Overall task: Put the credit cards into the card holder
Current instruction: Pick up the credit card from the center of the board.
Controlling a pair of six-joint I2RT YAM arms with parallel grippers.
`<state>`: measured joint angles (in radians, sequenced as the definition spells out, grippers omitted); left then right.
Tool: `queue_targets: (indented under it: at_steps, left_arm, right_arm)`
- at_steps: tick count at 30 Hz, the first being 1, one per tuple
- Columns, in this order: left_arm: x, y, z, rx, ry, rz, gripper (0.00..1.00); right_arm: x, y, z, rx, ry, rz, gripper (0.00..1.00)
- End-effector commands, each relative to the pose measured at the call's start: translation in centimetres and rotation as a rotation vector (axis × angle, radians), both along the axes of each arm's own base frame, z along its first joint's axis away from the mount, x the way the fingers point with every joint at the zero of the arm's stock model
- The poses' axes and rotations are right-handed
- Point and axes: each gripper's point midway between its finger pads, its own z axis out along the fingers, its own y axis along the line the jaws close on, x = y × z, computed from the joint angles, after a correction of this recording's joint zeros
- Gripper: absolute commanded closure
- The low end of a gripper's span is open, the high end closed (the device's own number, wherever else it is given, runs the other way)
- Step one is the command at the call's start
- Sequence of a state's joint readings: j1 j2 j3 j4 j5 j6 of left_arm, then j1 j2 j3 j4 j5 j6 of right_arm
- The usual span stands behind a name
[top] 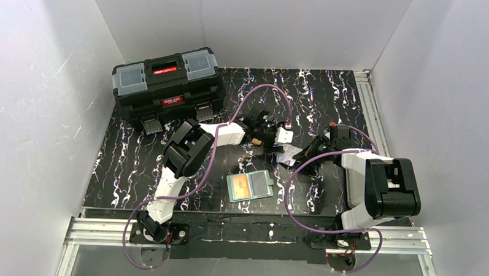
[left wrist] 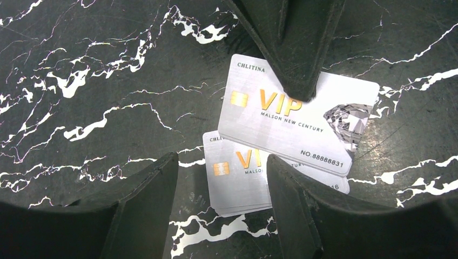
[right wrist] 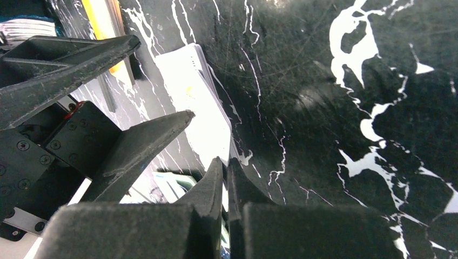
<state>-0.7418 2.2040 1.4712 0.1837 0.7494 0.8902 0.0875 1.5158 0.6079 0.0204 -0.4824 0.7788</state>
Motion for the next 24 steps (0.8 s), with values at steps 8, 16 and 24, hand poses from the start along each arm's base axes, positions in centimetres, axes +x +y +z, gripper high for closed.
queue_targets:
  at_steps: [8, 16, 24]
  left_arm:
    - [0.1, 0.7, -0.4, 0.027, 0.018, 0.009, 0.40]
    - [1.6, 1.3, 2.6, -0.002, 0.030, 0.075, 0.35]
    - [1.4, 4.1, 8.3, -0.055, 0.277, 0.156, 0.12]
  right_arm:
    - [-1.5, -3.0, -1.0, -0.201, 0.053, -0.031, 0.99]
    - [-0.2, -1.8, 1.1, -0.147, -0.033, 0.037, 0.97]
    - [1.9, 0.5, 6.3, -0.034, -0.266, 0.159, 0.99]
